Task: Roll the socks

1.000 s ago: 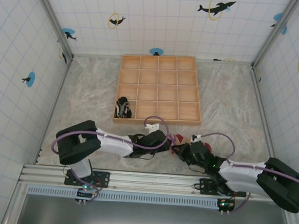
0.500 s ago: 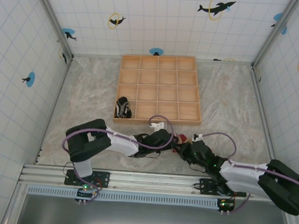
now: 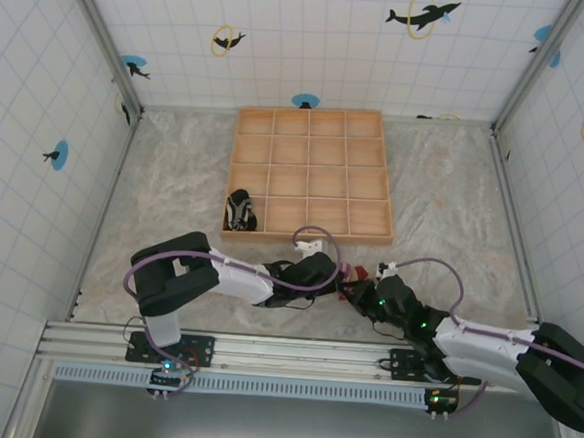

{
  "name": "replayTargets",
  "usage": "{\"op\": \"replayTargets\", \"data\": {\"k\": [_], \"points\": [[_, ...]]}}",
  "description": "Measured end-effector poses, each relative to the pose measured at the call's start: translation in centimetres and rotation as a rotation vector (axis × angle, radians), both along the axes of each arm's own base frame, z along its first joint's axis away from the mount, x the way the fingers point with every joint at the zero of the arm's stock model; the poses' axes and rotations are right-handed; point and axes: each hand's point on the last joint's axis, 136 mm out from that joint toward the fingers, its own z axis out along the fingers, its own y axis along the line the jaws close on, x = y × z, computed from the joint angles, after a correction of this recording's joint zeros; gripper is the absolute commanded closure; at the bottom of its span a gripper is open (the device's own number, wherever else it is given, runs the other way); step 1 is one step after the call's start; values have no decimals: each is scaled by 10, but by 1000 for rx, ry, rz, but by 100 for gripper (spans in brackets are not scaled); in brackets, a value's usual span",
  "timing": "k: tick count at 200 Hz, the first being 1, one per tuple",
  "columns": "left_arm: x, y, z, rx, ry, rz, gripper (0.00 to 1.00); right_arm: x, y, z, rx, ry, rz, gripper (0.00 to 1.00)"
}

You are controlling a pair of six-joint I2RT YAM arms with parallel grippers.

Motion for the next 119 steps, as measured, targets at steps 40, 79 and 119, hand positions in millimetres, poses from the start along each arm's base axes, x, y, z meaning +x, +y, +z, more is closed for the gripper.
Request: {"op": "replayTargets", "data": {"k": [40,79,119], "points": [[-3,28,4,117,11,25,100,-6,-2,3,-76,-105,107,36],[-10,79,6,222,2,75,100,-2,-6,12,-259,-190,195,36],[-18,121,6,268,-10,124,100,10,-13,33,-424,-272,240,36]]}}
